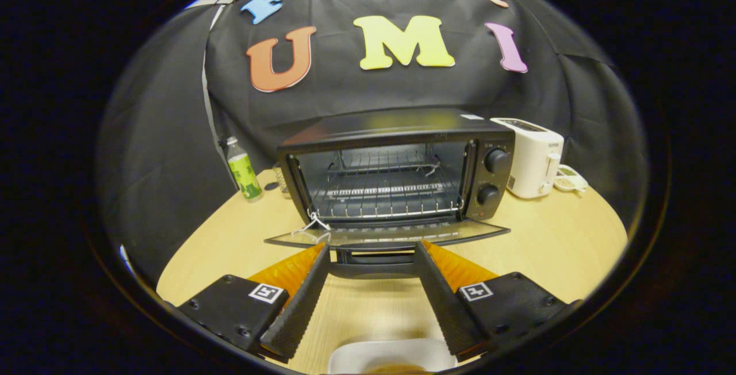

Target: Open the toaster oven, put the food inside, and close the toaster oven door.

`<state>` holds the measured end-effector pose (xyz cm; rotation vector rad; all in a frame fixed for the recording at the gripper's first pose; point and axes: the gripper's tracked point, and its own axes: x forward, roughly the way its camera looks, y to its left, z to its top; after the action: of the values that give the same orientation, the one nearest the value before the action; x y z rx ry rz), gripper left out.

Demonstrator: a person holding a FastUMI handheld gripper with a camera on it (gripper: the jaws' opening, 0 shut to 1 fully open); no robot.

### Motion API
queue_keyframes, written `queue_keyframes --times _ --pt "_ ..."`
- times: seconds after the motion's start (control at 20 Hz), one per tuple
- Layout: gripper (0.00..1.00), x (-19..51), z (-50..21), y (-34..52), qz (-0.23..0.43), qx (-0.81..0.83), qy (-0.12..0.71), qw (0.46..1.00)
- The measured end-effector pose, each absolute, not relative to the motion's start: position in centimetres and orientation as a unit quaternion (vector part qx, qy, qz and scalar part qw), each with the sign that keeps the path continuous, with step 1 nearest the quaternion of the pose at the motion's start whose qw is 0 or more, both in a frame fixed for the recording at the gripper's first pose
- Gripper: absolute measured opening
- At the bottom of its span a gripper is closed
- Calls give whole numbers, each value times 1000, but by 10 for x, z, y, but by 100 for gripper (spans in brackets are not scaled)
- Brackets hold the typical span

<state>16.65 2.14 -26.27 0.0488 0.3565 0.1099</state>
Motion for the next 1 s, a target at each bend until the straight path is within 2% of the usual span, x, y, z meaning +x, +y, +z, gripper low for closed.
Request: queue_keyframes --times 0.4,1.0 --pt "96 152 -317 22 71 24 256 964" --pt "95 60 -294 11 90 15 224 970"
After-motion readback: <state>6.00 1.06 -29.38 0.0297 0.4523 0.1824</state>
